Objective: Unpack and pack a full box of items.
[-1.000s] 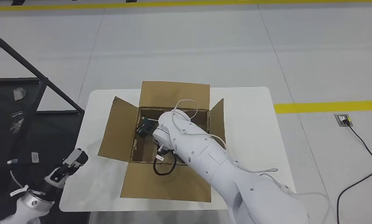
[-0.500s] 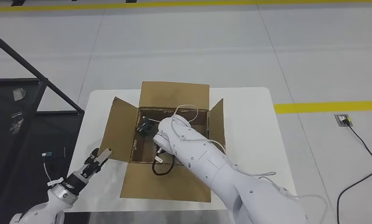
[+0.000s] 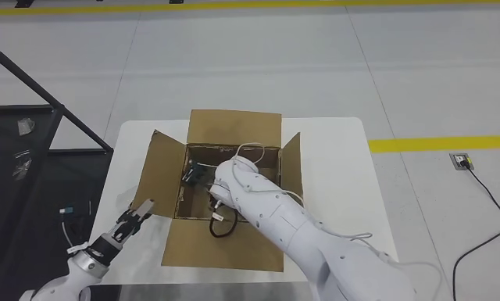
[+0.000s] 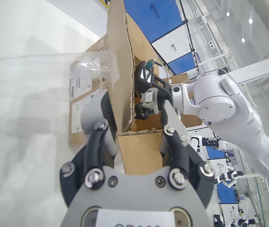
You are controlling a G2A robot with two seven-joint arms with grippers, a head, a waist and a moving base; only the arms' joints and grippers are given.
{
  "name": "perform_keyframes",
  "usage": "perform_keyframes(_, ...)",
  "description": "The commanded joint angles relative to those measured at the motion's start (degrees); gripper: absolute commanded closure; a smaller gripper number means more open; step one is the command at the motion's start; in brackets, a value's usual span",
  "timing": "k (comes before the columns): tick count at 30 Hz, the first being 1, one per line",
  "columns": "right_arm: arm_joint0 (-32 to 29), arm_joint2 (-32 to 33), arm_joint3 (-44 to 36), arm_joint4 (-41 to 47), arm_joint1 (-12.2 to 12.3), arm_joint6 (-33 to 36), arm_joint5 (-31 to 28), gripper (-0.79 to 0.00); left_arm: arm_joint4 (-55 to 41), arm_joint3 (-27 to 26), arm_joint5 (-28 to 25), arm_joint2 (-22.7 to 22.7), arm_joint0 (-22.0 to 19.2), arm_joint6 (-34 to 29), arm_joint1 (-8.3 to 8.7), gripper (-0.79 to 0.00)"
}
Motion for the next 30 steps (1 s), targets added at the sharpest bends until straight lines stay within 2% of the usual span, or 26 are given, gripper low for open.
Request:
perform_keyframes(1, -0.08, 0.28, -0.02, -0.29, 0.12, 0.16, -0.76, -0.785, -0.53, -0.06, 0.33, -0.01, 0.29, 0.07, 0.03, 0.0)
perform_keyframes(11, -1.04, 1.04, -0.6, -2.64, 0.53, 0.21, -5.15, -0.785, -0.98, -0.32, 1.85, 0.29, 1.0, -0.1, 0.27, 0.0)
perform_keyframes(26, -2.43, 3.46, 4.35, -1.88, -0.3, 0.0, -8.9, -0.785, -5.89, -0.36, -0.71, -2.31, 4.67, -4.77, 0.93, 0.0)
perform_keyframes(27, -2.48, 3.6, 4.78, -1.84, -0.37, -0.06, -9.14, -0.757, -6.23, -0.28, -0.9, -2.51, 4.84, -5.08, 0.98, 0.0)
perform_keyframes(28, -2.55, 3.71, 5.13, -1.83, -0.46, -0.09, -9.42, -0.683, -6.6, -0.19, -1.04, -2.68, 5.01, -5.34, 1.03, 0.0)
perform_keyframes(29, -2.6, 3.82, 5.41, -1.84, -0.54, -0.23, -9.66, -0.646, -6.9, -0.15, -1.16, -2.84, 5.17, -5.51, 1.07, 0.0)
perform_keyframes(30, -2.65, 3.93, 5.65, -1.83, -0.63, -0.36, -9.86, -0.64, -7.19, -0.16, -1.28, -2.97, 5.32, -5.73, 1.11, 0.0)
